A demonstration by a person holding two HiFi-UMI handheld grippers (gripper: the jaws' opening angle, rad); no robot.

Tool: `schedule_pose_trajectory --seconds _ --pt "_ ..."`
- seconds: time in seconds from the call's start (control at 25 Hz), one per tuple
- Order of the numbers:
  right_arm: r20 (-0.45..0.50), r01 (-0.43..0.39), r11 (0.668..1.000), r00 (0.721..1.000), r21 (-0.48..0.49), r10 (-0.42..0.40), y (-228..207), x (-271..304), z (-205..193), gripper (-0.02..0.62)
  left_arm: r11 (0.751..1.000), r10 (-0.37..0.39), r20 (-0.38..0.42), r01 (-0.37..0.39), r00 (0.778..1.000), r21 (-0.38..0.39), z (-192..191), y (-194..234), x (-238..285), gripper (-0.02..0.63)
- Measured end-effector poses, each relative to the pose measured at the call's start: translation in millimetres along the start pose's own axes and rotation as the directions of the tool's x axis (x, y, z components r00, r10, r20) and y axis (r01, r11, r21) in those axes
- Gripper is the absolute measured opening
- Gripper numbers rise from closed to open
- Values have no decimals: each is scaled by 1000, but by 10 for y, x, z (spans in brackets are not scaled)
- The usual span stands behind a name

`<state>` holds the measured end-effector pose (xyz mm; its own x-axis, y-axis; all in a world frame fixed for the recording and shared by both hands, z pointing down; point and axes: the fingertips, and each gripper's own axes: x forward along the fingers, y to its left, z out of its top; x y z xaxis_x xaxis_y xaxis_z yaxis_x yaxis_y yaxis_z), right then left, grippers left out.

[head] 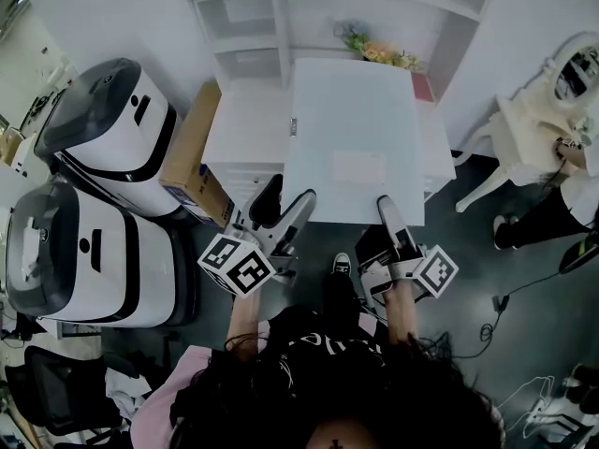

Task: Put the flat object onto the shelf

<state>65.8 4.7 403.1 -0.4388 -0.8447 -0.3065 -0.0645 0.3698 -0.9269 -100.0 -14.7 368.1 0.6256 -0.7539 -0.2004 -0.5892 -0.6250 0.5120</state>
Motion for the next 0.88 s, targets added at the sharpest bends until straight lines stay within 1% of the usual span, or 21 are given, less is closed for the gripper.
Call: schedule_pose_trajectory --seconds 0.16,0.24,0.36,0.56,0.72,0.88 --pt "-10 -20 1000 1000 6 20 -107 242 237 295 1000 -15 13 15 1000 22 -14 115 268 359" --pt "-29 -31 999 999 7 31 -169 466 408 295 1000 0 22 0 1000 28 45 210 506 359" --pt "-57 -31 999 998 27 32 -309 858 783 295 999 20 44 -22 999 33 161 359 1015 359" --pt "-93 -56 998 994 37 59 -467 1350 1356 295 997 45 76 -50 996 63 287 478 1698 359" --pt "-120 -66 997 990 26 69 -549 1646 1710 295 995 62 88 -68 994 74 299 573 2113 359" --pt "-143 -83 996 986 20 85 -607 1868 1955 295 992 82 105 -91 991 85 313 641 2392 359"
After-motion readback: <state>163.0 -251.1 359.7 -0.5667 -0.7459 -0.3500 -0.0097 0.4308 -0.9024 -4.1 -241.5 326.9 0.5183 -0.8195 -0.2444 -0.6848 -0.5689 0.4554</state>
